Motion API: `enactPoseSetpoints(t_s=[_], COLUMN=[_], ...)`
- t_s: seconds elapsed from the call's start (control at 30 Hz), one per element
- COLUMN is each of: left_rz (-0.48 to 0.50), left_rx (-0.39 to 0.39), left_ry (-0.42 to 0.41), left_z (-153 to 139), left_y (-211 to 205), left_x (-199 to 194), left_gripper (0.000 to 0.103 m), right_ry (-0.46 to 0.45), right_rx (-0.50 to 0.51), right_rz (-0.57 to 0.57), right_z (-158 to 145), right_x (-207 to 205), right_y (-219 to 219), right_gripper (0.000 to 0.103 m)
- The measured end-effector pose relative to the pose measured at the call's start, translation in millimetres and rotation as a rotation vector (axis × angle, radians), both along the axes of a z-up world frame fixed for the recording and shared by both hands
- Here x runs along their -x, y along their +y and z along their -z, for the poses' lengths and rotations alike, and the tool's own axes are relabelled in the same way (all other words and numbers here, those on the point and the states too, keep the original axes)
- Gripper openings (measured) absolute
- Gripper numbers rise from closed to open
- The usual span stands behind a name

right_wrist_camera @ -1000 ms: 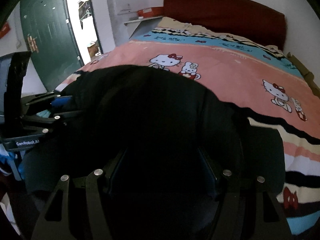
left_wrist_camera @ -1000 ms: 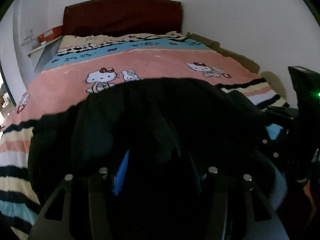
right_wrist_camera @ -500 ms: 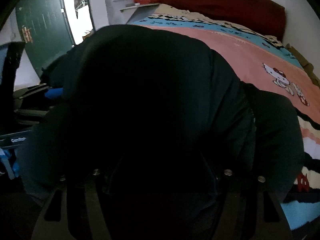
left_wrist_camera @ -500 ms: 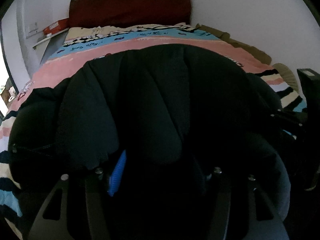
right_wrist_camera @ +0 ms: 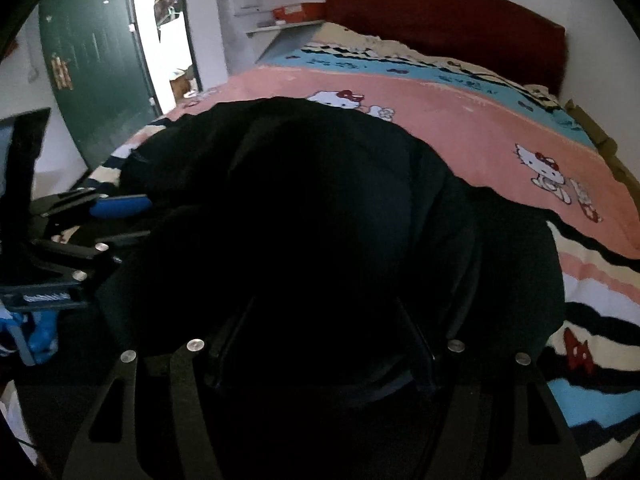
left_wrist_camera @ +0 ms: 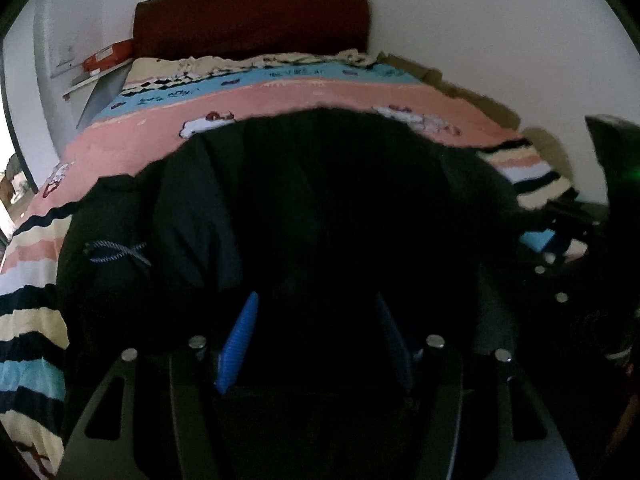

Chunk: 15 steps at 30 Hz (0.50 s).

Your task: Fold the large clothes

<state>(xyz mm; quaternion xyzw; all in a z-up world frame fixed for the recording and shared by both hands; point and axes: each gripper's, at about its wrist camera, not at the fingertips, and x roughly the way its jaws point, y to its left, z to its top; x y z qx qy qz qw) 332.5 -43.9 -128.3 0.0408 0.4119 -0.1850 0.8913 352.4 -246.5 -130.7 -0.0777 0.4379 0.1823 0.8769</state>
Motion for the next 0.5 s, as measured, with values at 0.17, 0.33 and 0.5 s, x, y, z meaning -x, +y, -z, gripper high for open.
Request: enactPoseSetpoints(t_s=[0.17,0.33,0.5], left_rz=[-0.004,-0.014,-0.021], left_rx=[-0.053,-0.049,-0.085], left_ry=[0.040,0.063,0.053], left_z=[26,43,39], left_y=[-13,-14,-18], left_x=[-15,-27,-23], left_gripper=[0.059,0.059,0.059], right_ry=[0.052,0.084,0.089], right_rx=[0.047,0.077,0.128], right_rz=[0.011,0.019,0.026], right_z=[30,57,60], right_x=[-10,-38,-43], right_y=[5,6,9], right_gripper=[0.068,0.068,0.068])
